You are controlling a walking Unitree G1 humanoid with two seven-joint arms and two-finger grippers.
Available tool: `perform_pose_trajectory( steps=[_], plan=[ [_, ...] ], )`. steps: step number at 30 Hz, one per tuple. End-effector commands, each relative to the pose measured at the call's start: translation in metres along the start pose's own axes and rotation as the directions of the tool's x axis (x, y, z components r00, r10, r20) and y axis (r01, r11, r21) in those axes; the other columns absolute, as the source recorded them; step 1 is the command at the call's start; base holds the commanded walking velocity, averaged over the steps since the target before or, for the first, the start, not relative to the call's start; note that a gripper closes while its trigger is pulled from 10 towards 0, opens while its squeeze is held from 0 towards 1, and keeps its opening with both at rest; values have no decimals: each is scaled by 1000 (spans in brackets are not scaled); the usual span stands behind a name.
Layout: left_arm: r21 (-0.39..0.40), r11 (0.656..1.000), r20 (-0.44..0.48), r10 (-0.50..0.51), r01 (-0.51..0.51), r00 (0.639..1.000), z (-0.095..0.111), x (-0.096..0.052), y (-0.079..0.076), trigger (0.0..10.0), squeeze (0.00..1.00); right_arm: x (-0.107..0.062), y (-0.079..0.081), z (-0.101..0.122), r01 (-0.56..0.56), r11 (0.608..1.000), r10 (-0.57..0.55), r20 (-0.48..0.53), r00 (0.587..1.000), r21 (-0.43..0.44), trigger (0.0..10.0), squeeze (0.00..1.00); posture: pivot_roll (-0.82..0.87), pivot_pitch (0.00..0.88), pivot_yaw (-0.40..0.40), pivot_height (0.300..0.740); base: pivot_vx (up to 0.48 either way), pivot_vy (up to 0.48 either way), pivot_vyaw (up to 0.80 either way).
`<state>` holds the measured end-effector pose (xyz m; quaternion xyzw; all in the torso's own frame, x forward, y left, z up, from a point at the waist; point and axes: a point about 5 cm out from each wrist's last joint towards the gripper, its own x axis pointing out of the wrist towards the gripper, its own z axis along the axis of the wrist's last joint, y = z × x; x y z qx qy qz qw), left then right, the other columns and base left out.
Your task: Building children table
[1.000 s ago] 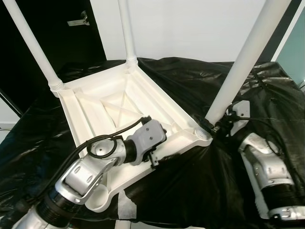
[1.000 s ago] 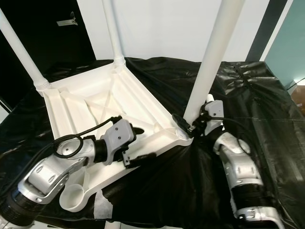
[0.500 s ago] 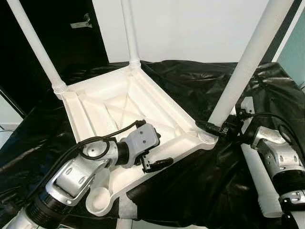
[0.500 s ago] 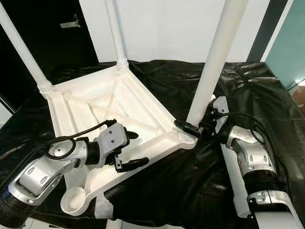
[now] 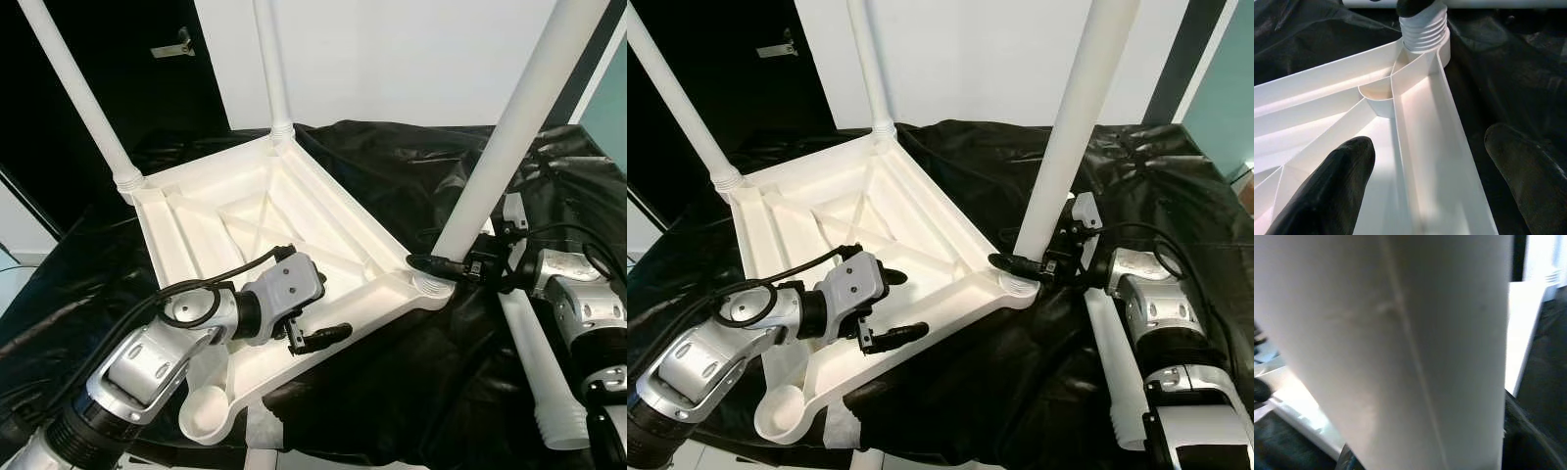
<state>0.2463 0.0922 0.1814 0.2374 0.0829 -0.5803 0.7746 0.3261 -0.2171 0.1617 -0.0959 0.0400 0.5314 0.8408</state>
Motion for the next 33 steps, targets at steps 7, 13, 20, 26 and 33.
perform_pose_trajectory(
  steps=[7, 13, 20, 26, 33],
  plan=[
    [15, 999, 6, -35, 35, 999, 6, -3, 1, 10000, 0, -6, 10, -33, -149, 938, 176, -58, 983, 312, 10000, 0, 17, 49, 83, 740, 0, 0, 0],
    [13, 1000, 12, -23, 23, 1000, 7, -4, 1, 10000, 0, -5, 9, -35, -151, 924, 179, -48, 983, 352, 10000, 0, 18, 52, 75, 740, 0, 0, 0],
    [11, 1000, 18, -11, 11, 1000, 8, -5, 0, 10000, 0, 2, 12, -43, -127, 940, 169, -108, 980, 317, 10000, 0, 18, 53, 68, 740, 0, 0, 0],
    [7, 1000, 22, 4, -4, 1000, 8, -6, 0, 10000, 0, 15, 13, -46, -48, 987, 73, -167, 983, 151, 10000, 31, 10, 55, 69, 740, 0, 0, 0],
    [8, 1000, 31, 18, -18, 999, 11, -4, 2, 10000, 0, 16, 16, -52, -10, 987, 38, -179, 983, 157, 10000, 31, 5, 55, 62, 740, 0, 0, 0]
  ],
)
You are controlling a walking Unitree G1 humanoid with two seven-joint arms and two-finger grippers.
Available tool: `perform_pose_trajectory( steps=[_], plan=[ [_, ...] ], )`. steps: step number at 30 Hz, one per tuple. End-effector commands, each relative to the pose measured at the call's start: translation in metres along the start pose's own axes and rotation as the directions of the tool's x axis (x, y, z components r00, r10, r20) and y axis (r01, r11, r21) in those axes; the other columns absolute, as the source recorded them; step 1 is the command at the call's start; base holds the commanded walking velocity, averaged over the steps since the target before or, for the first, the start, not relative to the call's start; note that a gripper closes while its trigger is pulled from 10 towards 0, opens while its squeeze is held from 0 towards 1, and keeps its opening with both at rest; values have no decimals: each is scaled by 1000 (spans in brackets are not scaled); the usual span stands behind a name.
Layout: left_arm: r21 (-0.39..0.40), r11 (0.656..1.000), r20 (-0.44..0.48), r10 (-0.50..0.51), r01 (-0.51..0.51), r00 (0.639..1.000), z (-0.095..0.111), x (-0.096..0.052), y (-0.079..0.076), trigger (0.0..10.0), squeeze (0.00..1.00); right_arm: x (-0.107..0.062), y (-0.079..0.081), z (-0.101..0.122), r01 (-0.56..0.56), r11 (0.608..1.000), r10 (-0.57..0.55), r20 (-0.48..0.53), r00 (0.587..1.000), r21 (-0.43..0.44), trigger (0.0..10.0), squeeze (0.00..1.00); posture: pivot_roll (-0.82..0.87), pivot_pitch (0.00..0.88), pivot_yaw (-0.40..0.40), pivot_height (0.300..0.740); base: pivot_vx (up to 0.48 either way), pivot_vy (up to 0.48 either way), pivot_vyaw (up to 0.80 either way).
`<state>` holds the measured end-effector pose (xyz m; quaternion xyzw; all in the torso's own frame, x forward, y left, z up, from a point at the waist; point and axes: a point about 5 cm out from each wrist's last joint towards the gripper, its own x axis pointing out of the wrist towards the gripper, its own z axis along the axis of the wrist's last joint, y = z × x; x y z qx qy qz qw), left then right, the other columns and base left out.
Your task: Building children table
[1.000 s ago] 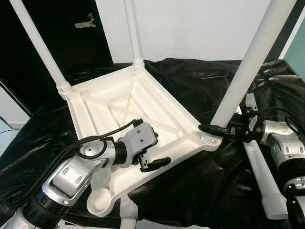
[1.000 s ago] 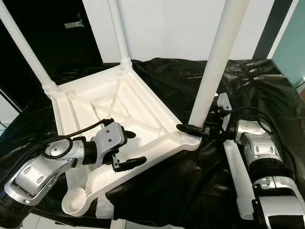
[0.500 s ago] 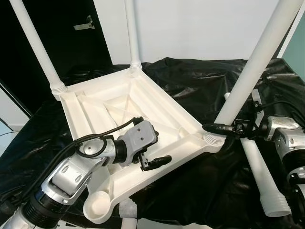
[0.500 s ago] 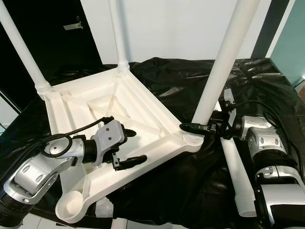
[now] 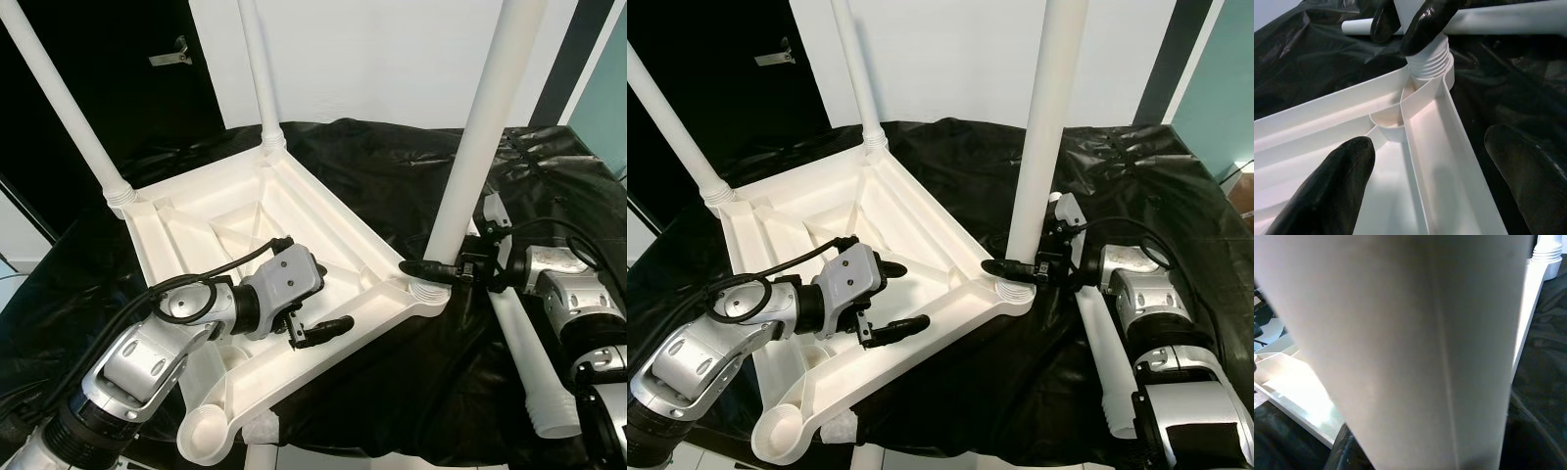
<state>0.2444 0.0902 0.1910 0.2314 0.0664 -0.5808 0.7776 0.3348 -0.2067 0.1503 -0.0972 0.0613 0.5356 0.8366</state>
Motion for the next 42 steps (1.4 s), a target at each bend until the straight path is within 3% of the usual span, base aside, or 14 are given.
perform_pose_trajectory(
  steps=[1, 4, 8, 9, 10, 11, 14, 19, 21, 22, 23, 27, 32, 42],
  plan=[
    [0, 1000, -2, 9, -9, 1000, 1, -2, 2, 10000, 0, 3, 17, -43, 0, 990, 20, -143, 990, 138, 10000, 31, 5, 55, 62, 740, 0, 0, 0],
    [-13, 999, 18, 37, -36, 999, 3, 0, 3, 10000, 0, 9, 7, -45, 204, 972, -183, -167, 969, 115, 10000, 35, 3, 55, 54, 740, 0, 0, 0],
    [-16, 999, 29, 51, -51, 998, 4, 2, 4, 10000, 0, 13, 2, -46, 334, 935, -313, -164, 935, 118, 10000, 102, 1, 52, 42, 740, 0, 0, 0],
    [-34, 994, 50, 104, -102, 993, 6, 9, 7, 10000, 0, 31, 8, -38, 441, 890, -438, -52, 897, 114, 10000, 86, -2, 48, 41, 740, 0, 0, 0],
    [-34, 994, 50, 104, -102, 993, 6, 9, 7, 10000, 0, 31, 8, -38, 441, 890, -438, -52, 897, 114, 10000, 86, -2, 48, 41, 740, 0, 0, 0],
    [-47, 990, 71, 135, -132, 988, 8, 13, 9, 10000, 0, 45, 15, -36, 511, 841, -515, -27, 857, 179, 10000, 67, -7, 45, 41, 740, 0, 0, 0],
    [-68, 986, 77, 156, -151, 985, 9, 16, 11, 10000, 0, 54, 21, -36, 544, 815, -551, -23, 834, 200, 10000, 47, -10, 42, 42, 740, 0, 0, 0],
    [-91, 975, 78, 208, -201, 975, 9, 23, 18, 10000, 0, 83, 44, -36, 679, 671, -702, -40, 712, 298, 10000, 0, -18, 35, 39, 740, 0, 0, 0],
    [-94, 974, 78, 215, -207, 974, 9, 24, 19, 10000, 0, 87, 48, -35, 694, 651, -723, -30, 691, 307, 10000, 0, -18, 35, 40, 740, 0, 0, 0],
    [-91, 969, 80, 235, -228, 969, 8, 25, 23, 10000, 0, 94, 59, -30, 747, 608, -774, -9, 633, 269, 10000, 0, -22, 34, 37, 740, 0, 0, 0],
    [-101, 965, 78, 249, -241, 965, 8, 26, 25, 10000, 0, 99, 65, -30, 757, 591, -784, -19, 620, 279, 10000, 0, -26, 34, 36, 740, 0, 0, 0],
    [-110, 961, 75, 264, -255, 962, 7, 27, 28, 10000, 0, 103, 70, -30, 770, 569, -800, -24, 600, 290, 10000, 0, -32, 33, 37, 740, 0, 0, 0],
    [-140, 930, 60, 350, -339, 935, 4, 31, 41, 10000, 0, 95, 70, -26, 821, 496, -850, -36, 526, 284, 10000, 0, -49, 29, 40, 740, 0, 0, 0],
    [-178, 903, 39, 403, -390, 915, -2, 27, 52, 10000, 0, 78, 66, -21, 855, 464, -879, -1, 477, 230, 10000, 0, -56, 30, 36, 740, 0, 0, 0]
  ],
)
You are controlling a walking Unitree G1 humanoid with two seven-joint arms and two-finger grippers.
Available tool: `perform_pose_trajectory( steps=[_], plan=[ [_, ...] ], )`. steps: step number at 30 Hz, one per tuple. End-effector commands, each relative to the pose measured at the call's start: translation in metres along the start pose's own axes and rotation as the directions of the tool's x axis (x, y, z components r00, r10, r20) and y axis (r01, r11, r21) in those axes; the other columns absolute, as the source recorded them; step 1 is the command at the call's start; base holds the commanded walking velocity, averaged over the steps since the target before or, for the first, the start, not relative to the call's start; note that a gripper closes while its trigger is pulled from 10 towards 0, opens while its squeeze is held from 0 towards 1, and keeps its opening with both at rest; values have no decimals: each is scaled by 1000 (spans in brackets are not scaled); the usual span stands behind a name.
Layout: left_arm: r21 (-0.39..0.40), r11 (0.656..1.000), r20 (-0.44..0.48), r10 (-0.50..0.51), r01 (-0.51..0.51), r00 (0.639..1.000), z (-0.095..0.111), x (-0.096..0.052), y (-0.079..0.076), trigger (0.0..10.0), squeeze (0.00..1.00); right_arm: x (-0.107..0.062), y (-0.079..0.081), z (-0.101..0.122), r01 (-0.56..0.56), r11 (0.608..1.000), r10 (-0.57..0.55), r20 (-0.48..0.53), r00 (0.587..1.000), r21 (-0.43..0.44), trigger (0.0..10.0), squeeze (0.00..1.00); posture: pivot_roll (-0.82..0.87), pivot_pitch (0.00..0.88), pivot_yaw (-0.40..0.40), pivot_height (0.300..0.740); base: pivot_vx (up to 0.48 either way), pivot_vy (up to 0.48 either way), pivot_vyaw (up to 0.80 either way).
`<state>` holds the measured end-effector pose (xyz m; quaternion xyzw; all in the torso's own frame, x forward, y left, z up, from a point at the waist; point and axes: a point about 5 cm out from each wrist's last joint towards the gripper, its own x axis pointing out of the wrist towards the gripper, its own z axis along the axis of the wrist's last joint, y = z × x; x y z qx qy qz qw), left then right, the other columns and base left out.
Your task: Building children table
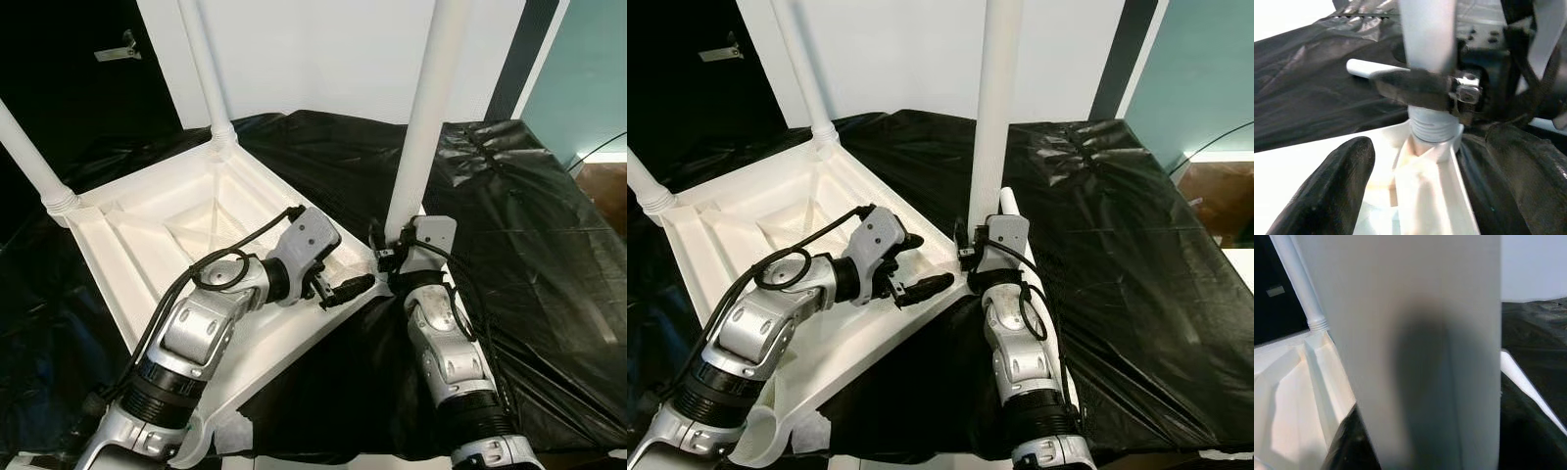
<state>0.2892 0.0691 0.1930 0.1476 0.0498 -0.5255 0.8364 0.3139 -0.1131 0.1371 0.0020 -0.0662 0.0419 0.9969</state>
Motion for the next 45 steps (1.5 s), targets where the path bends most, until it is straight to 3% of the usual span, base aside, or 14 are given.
perform_pose_trajectory(
  steps=[1, 12, 13, 19, 23, 27, 36, 37, 38, 39, 42, 43, 44, 45],
  plan=[
    [-10, 965, -10, 263, -263, 965, -3, -5, 16, 10000, 0, -11, -6, -27, 10, 1000, -9, -130, 991, 7, 10000, 1000, -56, 31, 32, 740, 0, 0, 0],
    [3, 968, 2, 249, -249, 968, -3, -14, 18, 10000, 0, -16, -47, -6, -235, 972, 235, -66, 970, 11, 10000, 1000, -53, 23, 26, 740, 0, 0, 0],
    [2, 971, 1, 241, -241, 971, -4, -14, 17, 10000, 0, -15, -55, -3, -263, 965, 263, -57, 963, 1, 10000, 0, -54, 18, 23, 740, 0, 0, 0],
    [-9, 983, 9, 182, -181, 983, -4, -11, 8, 10000, 0, -9, -78, 9, -390, 921, 389, -66, 919, -7, 10000, 0, -56, 9, 17, 740, 0, 0, 0],
    [-17, 987, 7, 159, -159, 987, -7, -10, 4, 10000, 0, -4, -79, 15, -484, 875, 483, -74, 873, -4, 10000, 0, -57, 4, 17, 740, 0, 0, 0],
    [-39, 987, -2, 155, -155, 988, -10, -3, -3, 10000, 0, 7, -73, 20, -607, 793, 599, -120, 792, -48, 10000, 0, -54, 0, 13, 740, 0, 0, 0],
    [-48, 990, 2, 134, -134, 991, -9, 7, -12, 10000, 0, 25, -73, 22, -673, 736, 657, -168, 735, -69, 10000, 0, -44, 0, 8, 740, 0, 0, 0],
    [-49, 990, 0, 134, -134, 991, -10, 8, -13, 10000, 0, 27, -75, 22, -678, 732, 660, -176, 730, -69, 7451, 0, -43, 0, 8, 740, 0, 0, 0],
    [-49, 990, 0, 134, -134, 991, -10, 8, -13, 10000, 0, 27, -75, 22, -678, 732, 660, -176, 730, -69, 7451, 0, -43, 0, 8, 740, 0, 0, 0],
    [-50, 990, 1, 135, -135, 991, -9, 8, -13, 10000, 0, 29, -77, 22, -685, 725, 665, -186, 723, -74, 4667, 0, -40, 0, 6, 740, 0, 0, 0],
    [-51, 989, 2, 136, -136, 991, -9, 9, -13, 10000, 0, 30, -78, 22, -690, 719, 668, -193, 718, -79, 4667, 0, -40, 0, 5, 740, 0, 0, 0],
    [-53, 989, 2, 138, -137, 990, -9, 9, -13, 10000, 0, 31, -80, 21, -692, 717, 670, -197, 716, -77, 3176, 0, -38, 0, 3, 740, 0, 0, 0],
    [-59, 988, -2, 146, -145, 989, -10, 10, -13, 10000, 0, 31, -85, 19, -678, 731, 653, -215, 727, -74, 0, 0, -34, 0, -3, 740, 0, 0, 0],
    [-59, 988, -2, 146, -145, 989, -10, 10, -13, 10000, 0, 31, -85, 19, -678, 731, 653, -215, 727, -74, 0, 0, -34, 0, -3, 740, 0, 0, 0]
  ],
)
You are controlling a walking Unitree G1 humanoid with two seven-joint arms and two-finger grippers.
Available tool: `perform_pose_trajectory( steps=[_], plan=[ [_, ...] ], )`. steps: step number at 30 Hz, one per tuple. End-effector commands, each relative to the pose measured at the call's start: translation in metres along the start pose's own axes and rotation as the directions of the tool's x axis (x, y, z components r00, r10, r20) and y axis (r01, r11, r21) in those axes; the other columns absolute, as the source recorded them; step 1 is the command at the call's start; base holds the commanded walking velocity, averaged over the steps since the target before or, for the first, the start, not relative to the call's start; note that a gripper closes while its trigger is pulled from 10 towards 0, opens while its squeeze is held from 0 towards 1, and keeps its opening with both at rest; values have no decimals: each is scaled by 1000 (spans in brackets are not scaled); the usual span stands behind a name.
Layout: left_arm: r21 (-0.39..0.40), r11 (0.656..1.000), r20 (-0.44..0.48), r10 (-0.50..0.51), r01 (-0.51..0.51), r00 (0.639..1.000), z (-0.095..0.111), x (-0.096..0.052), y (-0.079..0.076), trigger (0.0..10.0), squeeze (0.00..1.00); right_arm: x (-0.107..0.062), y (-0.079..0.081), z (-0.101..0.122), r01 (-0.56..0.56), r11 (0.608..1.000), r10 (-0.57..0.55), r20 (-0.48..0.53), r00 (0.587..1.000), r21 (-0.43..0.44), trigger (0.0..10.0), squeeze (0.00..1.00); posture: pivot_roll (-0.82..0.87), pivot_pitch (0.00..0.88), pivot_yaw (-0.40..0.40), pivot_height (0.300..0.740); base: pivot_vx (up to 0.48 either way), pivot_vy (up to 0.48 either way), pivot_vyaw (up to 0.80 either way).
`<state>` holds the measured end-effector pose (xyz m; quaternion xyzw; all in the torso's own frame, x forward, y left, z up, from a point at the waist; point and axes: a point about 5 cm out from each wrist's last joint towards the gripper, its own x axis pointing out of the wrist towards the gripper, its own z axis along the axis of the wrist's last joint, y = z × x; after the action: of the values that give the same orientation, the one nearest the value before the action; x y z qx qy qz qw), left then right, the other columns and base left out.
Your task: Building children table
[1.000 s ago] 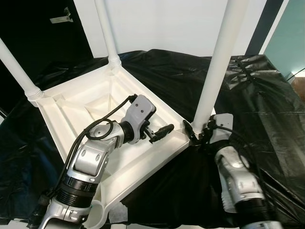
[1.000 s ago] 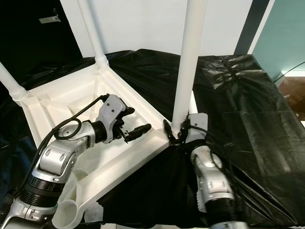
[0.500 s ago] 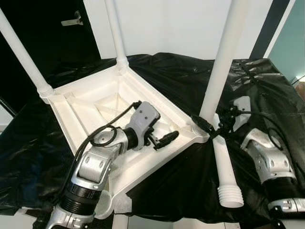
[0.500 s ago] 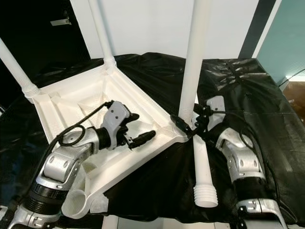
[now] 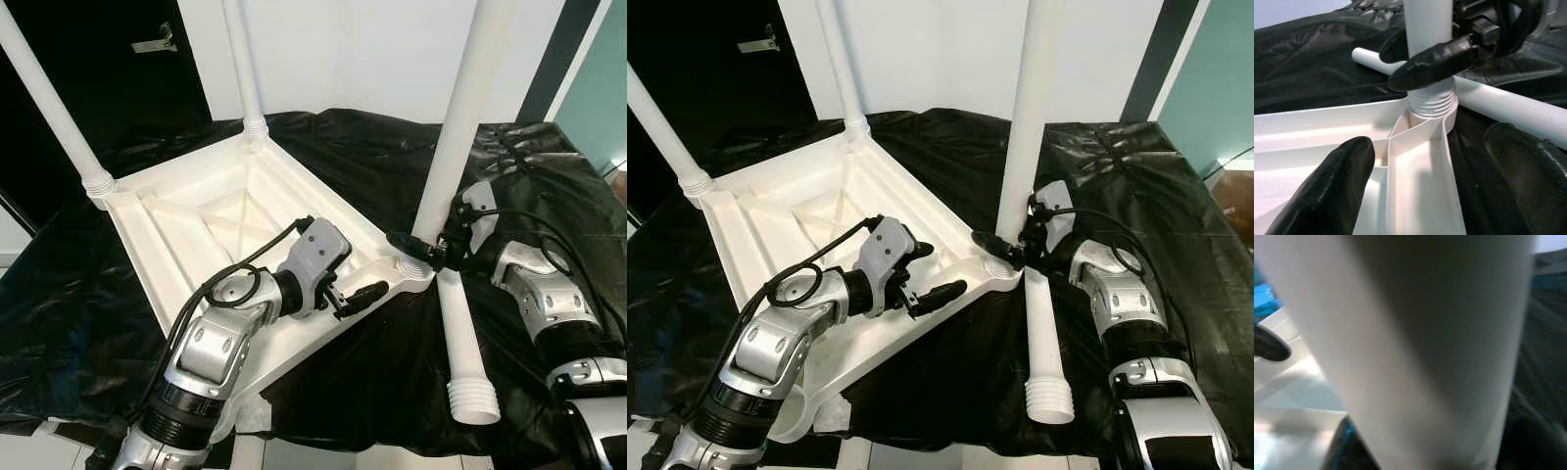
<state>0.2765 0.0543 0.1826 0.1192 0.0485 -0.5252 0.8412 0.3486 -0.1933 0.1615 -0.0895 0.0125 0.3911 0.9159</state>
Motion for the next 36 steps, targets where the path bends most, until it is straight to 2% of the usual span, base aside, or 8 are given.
perform_pose_trajectory(
  steps=[1, 10, 11, 12, 14, 25, 30, 36],
  plan=[
    [-12, 987, -31, 160, -161, 987, -6, 1, 9, 10000, 0, -4, -4, -5, 21, 1000, -21, -33, 999, 15, 0, 0, -37, 0, -5, 740, 0, 0, 0],
    [-8, 973, -41, 229, -230, 973, -10, 3, 16, 10000, 0, -1, -5, -24, 207, 978, -204, -105, 973, 21, 0, 0, -37, 0, -4, 740, 0, 0, 0],
    [-7, 973, -41, 230, -231, 972, -10, 3, 17, 10000, 0, -1, -6, -24, 220, 975, -217, -106, 970, 17, 6039, 0, -37, 0, -4, 740, 0, 0, 0],
    [-4, 972, -41, 235, -235, 971, -10, 2, 18, 10000, 0, 2, -3, -26, 241, 970, -239, -109, 965, 3, 8627, 0, -35, 0, 3, 740, 0, 0, 0],
    [1, 970, -44, 241, -241, 970, -10, 1, 19, 10000, 0, 5, 1, -29, 276, 961, -274, -108, 956, 0, 10000, 0, -30, 0, 5, 740, 0, 0, 0],
    [21, 955, -59, 297, -296, 953, -18, -9, 27, 10000, 0, 19, 42, -47, 573, 819, -565, -131, 815, 30, 10000, 0, 11, 0, -27, 740, 0, 0, 0],
    [16, 950, -55, 312, -312, 949, -16, -6, 27, 10000, 0, 23, 58, -47, 720, 685, -704, -152, 693, 110, 10000, 0, 13, 0, -45, 740, 0, 0, 0],
    [15, 948, -48, 320, -319, 946, -14, -3, 26, 10000, 0, 30, 72, -43, 725, 671, -711, -146, 688, 152, 10000, 0, -5, 0, -38, 740, 0, 0, 0]
  ],
)
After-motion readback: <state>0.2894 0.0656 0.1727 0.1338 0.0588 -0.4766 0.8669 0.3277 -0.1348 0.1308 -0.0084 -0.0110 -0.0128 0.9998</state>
